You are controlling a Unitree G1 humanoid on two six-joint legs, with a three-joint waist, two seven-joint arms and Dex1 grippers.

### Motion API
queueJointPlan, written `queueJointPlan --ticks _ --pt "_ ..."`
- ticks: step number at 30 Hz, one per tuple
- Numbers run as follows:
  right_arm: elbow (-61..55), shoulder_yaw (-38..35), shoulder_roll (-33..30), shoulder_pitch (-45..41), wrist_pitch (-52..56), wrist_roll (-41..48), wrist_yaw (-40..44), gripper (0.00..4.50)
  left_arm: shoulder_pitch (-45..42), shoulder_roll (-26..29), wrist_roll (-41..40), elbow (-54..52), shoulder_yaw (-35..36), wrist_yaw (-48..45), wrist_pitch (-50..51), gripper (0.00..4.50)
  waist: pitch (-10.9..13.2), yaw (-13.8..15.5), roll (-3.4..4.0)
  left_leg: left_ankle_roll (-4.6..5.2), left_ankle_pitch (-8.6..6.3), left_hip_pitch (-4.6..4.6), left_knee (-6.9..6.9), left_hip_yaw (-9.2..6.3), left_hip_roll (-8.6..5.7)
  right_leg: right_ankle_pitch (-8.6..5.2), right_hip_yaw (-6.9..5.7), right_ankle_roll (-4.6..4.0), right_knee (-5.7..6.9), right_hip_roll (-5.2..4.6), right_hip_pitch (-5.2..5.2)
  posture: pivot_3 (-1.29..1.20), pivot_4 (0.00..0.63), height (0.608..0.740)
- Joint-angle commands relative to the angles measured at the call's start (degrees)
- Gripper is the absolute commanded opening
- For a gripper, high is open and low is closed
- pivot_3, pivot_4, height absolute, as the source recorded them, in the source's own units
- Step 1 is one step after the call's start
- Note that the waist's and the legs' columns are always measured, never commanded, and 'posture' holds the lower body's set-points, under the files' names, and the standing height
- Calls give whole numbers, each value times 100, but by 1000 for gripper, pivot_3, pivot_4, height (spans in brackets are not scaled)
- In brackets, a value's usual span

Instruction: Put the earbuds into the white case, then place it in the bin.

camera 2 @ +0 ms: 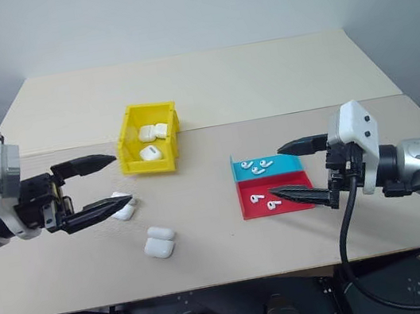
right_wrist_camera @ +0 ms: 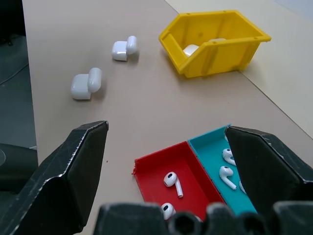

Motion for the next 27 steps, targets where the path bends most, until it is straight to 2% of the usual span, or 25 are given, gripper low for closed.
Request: queueJointPlan --ticks 1,9,13,19,24,27 --pt "-42 -95 -114 -79 -10 22 17 4442 -40 138 146 -169 13 147 -34 4500 0 0 0 0 0 0 0 0 0 0 0 0 0 0 0 0 150 740" --pt "-31 -85 -59 -103 10 1 -123 4442 -88 485 -101 -128 109 29 322 4500 0 -4 0 0 0 0 -1 0 0 0 0 0 -1 0 -2 0 150 740" --pt "44 39 -66 -183 14 -55 -183 4442 77 753 290 -298 16 59 180 4500 0 -5 0 0 0 0 -1 1 0 0 1 0 0 0 -2 0 150 740" --pt "51 16 -178 -230 187 -17 -217 4442 -81 1165 136 -309 -81 161 761 4500 0 1 0 0 0 -2 -1 1 0 0 1 0 1 0 -4 0 150 740" --pt "-201 -21 -316 -147 388 14 -300 4442 -443 2075 191 -441 -764 40 1645 4500 1 3 -2 0 0 -3 -1 1 0 0 0 0 0 0 -5 0 150 740" --pt "-383 -16 -329 -69 439 -1 -398 4442 -1296 2380 56 -189 -1581 253 2844 4500 2 15 -4 0 0 -2 -4 2 0 -1 1 -1 1 2 -6 0 150 740"
